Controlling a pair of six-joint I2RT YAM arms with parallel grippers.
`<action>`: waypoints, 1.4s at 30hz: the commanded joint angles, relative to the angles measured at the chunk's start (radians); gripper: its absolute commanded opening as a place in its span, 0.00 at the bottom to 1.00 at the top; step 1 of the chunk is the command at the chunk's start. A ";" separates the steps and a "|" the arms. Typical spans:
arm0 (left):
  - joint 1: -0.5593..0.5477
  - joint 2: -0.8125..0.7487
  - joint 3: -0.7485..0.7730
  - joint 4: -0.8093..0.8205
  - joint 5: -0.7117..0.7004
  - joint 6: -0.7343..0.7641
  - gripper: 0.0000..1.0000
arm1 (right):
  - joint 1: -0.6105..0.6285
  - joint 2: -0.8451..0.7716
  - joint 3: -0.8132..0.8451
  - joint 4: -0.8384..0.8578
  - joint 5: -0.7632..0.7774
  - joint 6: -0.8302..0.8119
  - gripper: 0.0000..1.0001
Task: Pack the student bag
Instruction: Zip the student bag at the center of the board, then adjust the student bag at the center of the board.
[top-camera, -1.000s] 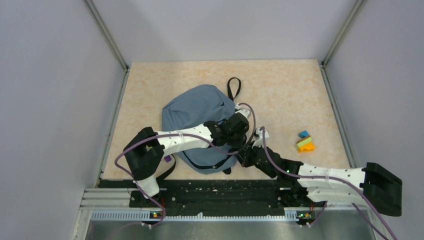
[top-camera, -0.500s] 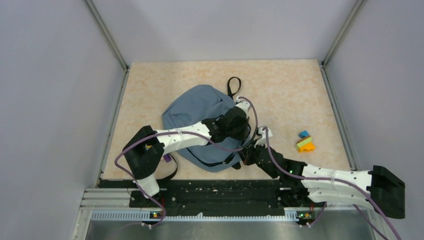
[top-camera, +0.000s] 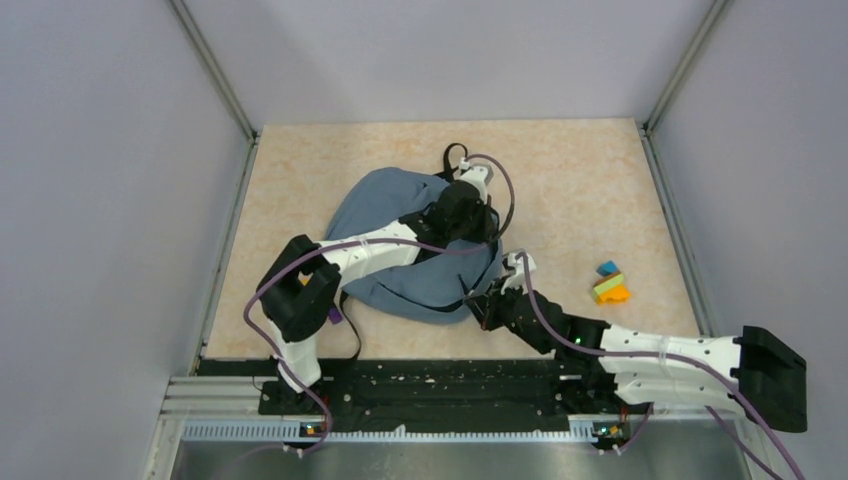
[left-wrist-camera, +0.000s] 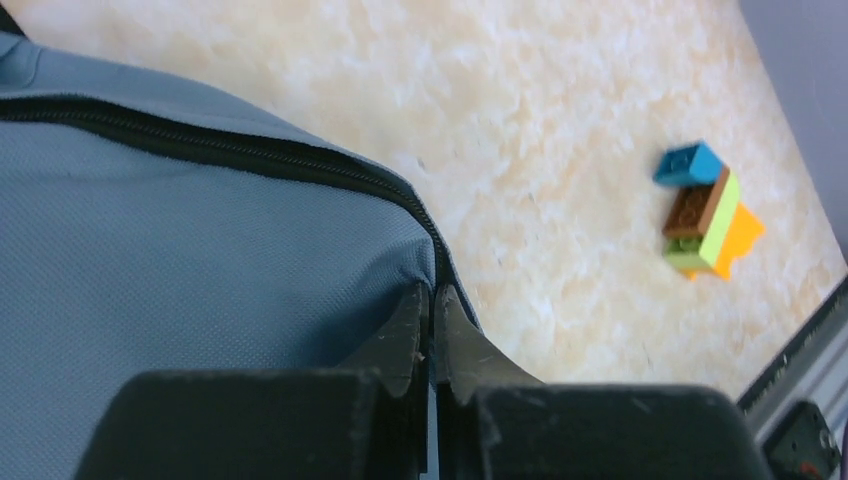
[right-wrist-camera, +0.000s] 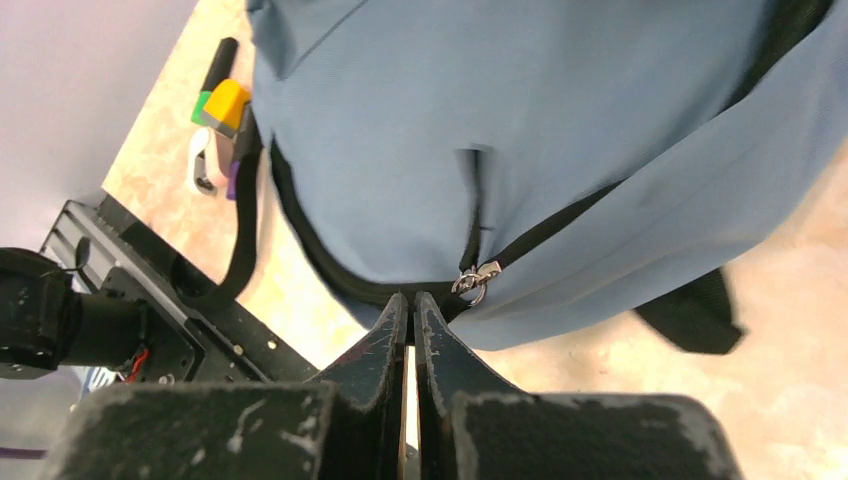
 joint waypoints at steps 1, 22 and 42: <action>0.057 0.023 0.121 0.279 -0.120 0.062 0.00 | 0.048 0.008 0.064 0.050 -0.146 -0.003 0.00; 0.076 -0.193 0.050 0.126 -0.104 0.219 0.81 | -0.180 -0.034 0.251 -0.379 -0.042 -0.066 0.80; 0.199 -0.541 -0.272 -0.170 -0.127 0.133 0.86 | -0.557 0.219 0.185 -0.126 -0.357 -0.052 0.82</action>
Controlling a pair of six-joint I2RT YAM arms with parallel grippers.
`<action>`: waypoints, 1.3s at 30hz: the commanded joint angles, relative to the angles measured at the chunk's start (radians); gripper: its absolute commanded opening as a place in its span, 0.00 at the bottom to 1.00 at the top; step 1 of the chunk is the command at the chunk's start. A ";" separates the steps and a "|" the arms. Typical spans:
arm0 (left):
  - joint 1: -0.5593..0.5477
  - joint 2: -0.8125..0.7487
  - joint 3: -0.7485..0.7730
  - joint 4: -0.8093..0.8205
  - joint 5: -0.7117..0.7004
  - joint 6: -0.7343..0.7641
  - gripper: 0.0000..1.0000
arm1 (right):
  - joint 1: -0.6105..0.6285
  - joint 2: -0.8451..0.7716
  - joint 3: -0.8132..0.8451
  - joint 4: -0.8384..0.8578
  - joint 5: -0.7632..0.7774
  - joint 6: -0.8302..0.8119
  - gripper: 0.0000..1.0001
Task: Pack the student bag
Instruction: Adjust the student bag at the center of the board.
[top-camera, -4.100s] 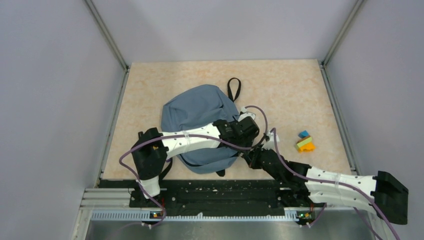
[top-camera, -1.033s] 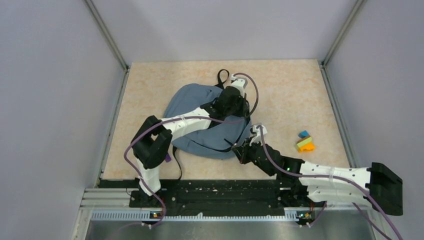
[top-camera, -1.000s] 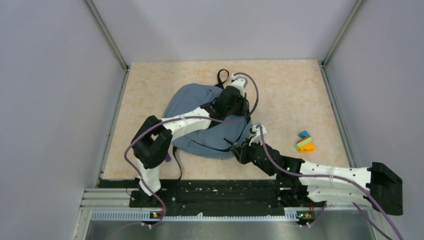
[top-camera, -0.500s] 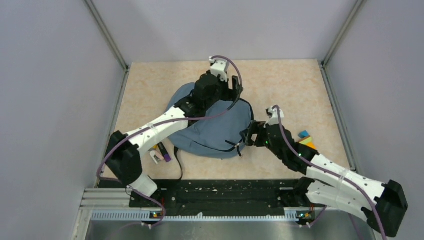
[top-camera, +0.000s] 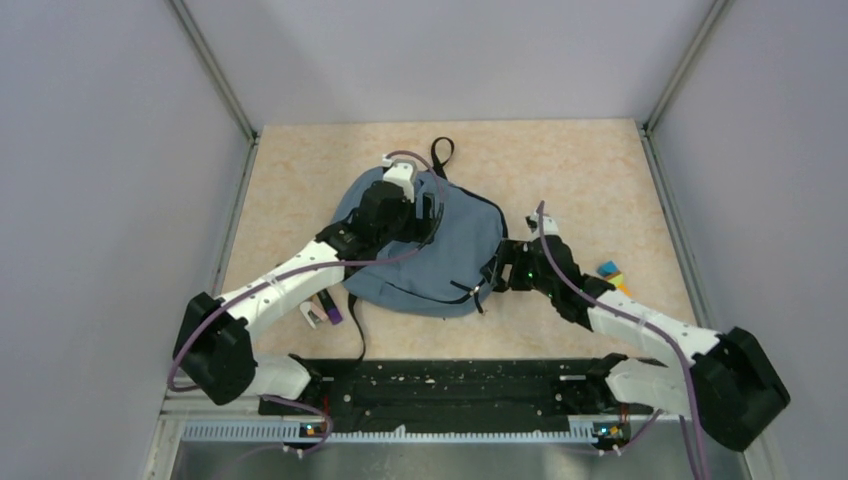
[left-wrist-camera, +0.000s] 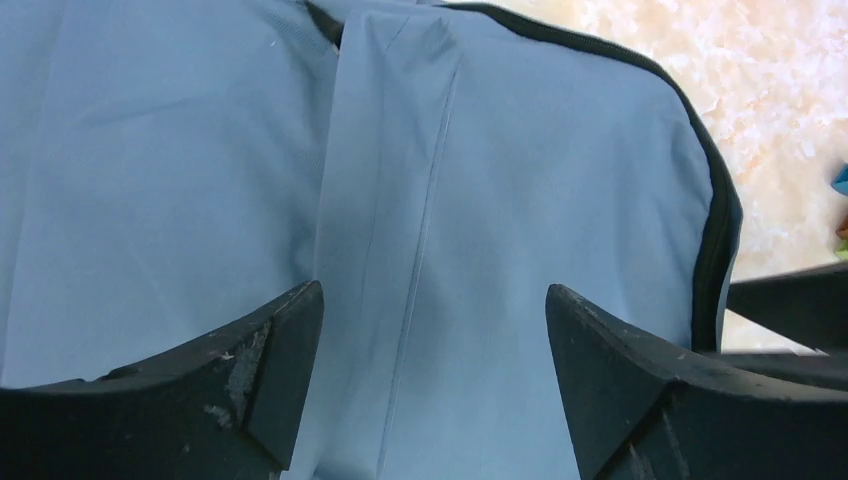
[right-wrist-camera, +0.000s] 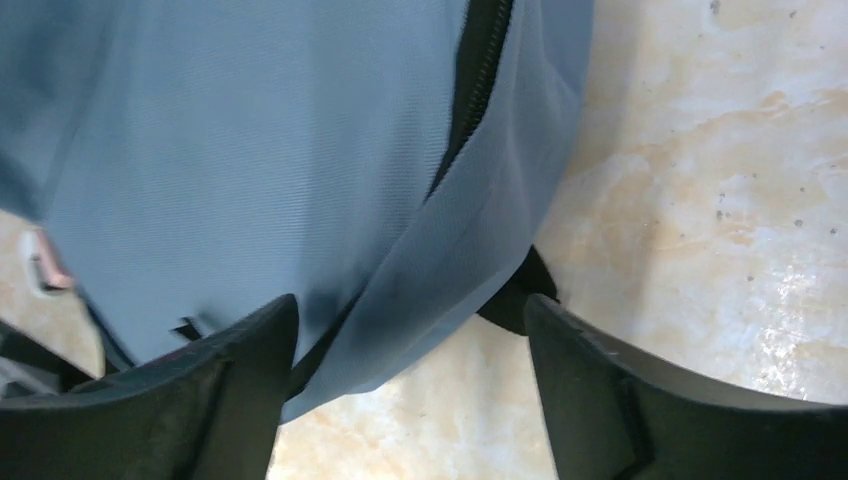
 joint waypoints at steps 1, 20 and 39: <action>0.011 -0.121 -0.020 -0.001 -0.001 -0.032 0.86 | -0.006 0.112 0.054 0.098 0.041 -0.021 0.76; 0.030 -0.505 0.061 -0.177 0.011 0.045 0.89 | -0.009 0.455 1.284 -0.028 -0.002 -0.922 0.00; 0.031 -0.540 0.033 -0.147 0.037 0.028 0.89 | -0.016 0.812 1.933 -0.058 -0.558 -1.085 0.00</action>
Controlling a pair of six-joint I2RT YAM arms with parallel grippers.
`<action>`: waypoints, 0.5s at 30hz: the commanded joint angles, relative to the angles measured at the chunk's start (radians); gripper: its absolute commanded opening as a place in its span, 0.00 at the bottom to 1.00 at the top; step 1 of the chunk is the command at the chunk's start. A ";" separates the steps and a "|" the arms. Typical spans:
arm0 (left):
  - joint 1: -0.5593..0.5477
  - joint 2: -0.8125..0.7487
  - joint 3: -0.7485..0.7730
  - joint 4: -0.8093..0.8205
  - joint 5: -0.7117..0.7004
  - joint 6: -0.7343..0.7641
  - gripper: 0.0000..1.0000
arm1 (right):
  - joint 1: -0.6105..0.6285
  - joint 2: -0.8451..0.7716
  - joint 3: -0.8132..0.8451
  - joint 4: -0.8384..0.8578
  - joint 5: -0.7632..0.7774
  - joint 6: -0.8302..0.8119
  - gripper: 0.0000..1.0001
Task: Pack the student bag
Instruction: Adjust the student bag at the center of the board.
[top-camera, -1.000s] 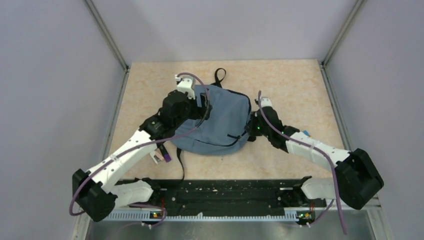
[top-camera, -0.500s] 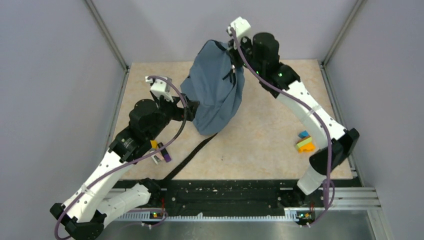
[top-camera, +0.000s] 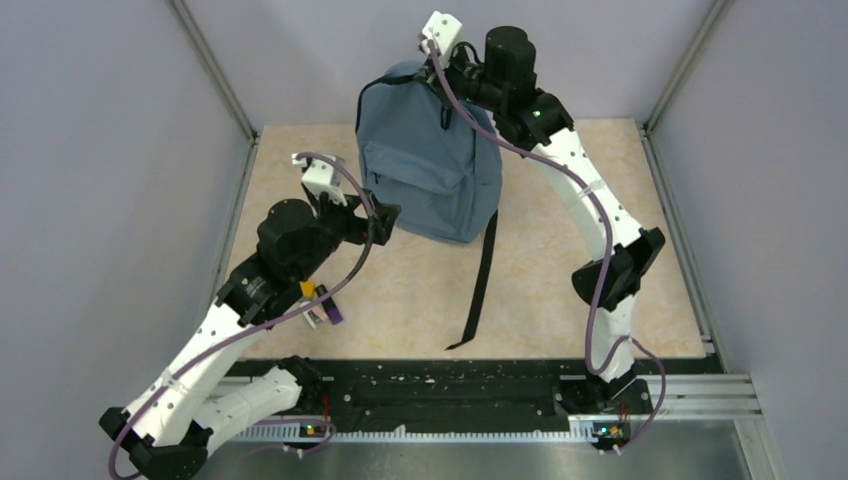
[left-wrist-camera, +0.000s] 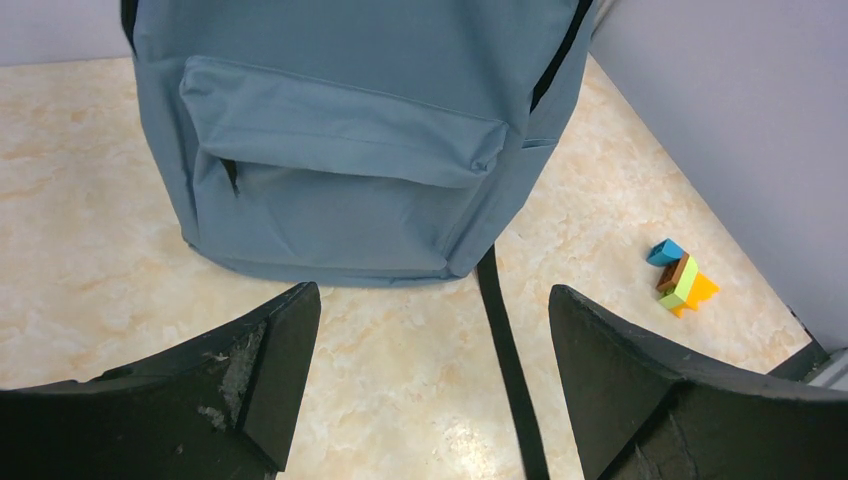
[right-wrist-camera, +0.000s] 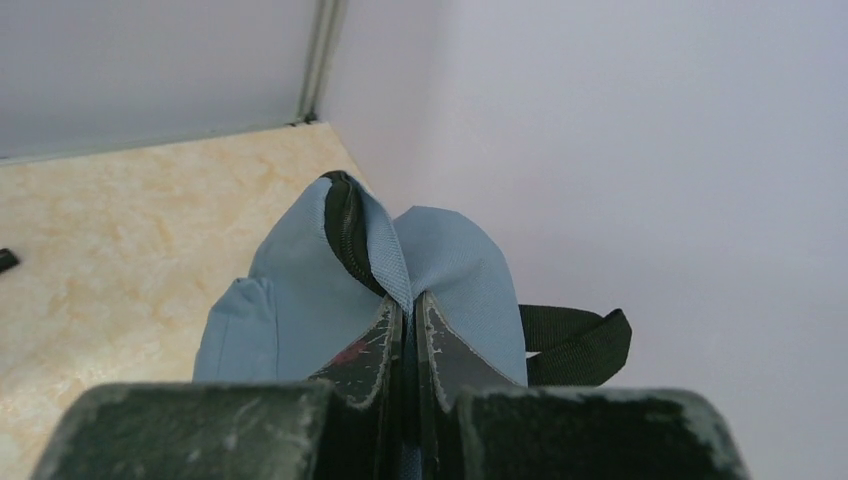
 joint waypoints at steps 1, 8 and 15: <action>0.004 -0.005 -0.012 0.051 -0.011 0.002 0.89 | -0.002 -0.148 -0.008 0.374 -0.239 -0.014 0.00; 0.037 -0.021 -0.123 0.119 -0.137 0.025 0.93 | 0.001 -0.394 -0.708 0.676 -0.257 0.089 0.02; 0.157 0.010 -0.210 0.248 -0.077 -0.039 0.93 | 0.040 -0.524 -1.025 0.824 -0.249 0.236 0.12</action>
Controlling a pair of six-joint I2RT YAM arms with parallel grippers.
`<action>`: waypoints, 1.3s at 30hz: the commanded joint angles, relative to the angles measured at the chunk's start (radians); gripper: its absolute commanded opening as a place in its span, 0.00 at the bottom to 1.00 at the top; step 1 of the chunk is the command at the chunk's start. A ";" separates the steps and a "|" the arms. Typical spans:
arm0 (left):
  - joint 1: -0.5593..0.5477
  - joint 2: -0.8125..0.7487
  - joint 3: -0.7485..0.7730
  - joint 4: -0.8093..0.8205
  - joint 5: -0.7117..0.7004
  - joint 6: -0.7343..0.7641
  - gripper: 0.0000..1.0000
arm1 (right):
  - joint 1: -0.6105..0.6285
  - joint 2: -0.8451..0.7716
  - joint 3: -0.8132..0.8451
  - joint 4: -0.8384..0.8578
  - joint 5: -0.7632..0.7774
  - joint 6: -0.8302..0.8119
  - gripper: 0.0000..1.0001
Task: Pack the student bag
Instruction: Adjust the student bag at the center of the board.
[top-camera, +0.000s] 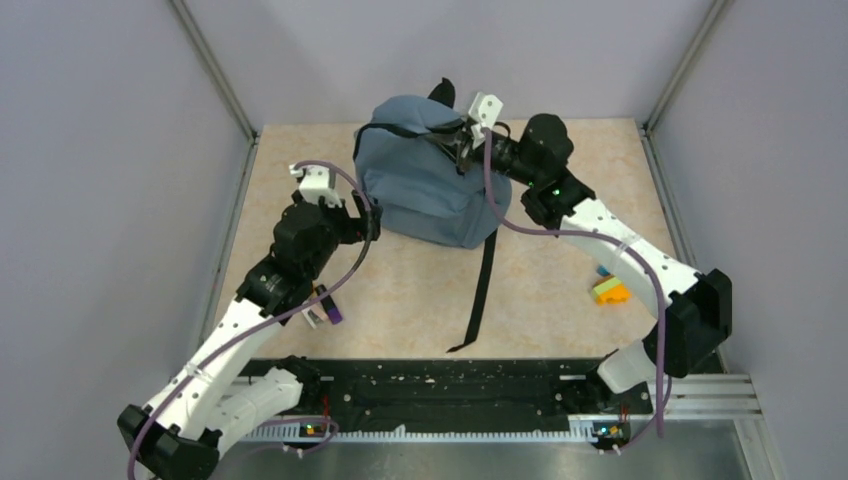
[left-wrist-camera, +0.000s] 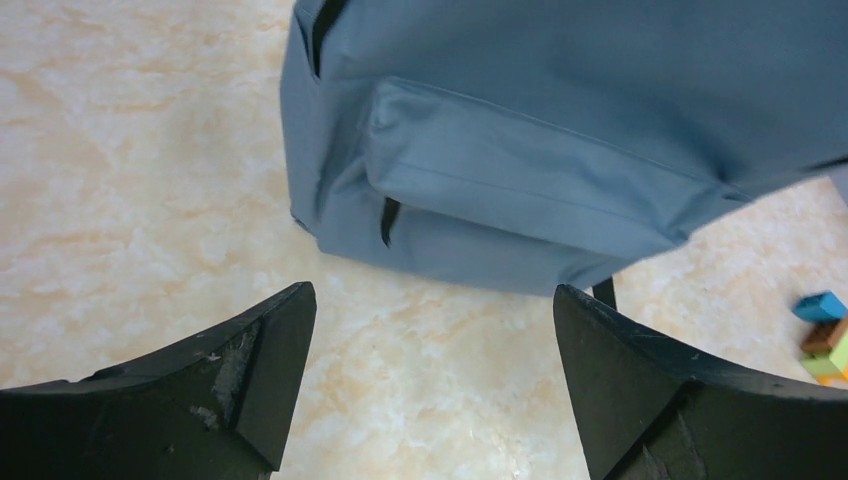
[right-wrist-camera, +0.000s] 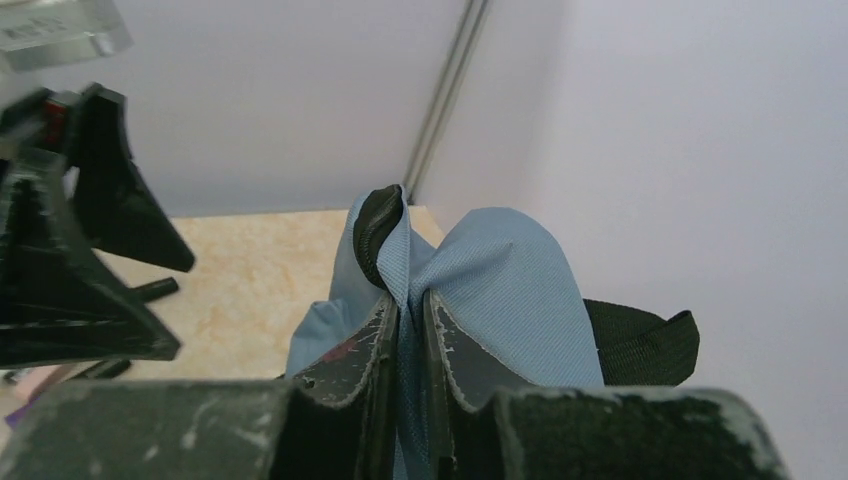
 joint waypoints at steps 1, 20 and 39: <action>0.060 -0.002 -0.070 0.226 0.045 -0.039 0.93 | 0.037 -0.037 -0.048 0.096 -0.023 0.089 0.14; 0.117 0.186 -0.143 0.708 0.076 0.276 0.95 | 0.056 -0.145 -0.112 0.091 0.277 0.120 0.93; 0.202 0.148 -0.271 0.702 0.172 0.020 0.94 | 0.056 -0.430 -0.484 0.108 0.768 0.314 0.93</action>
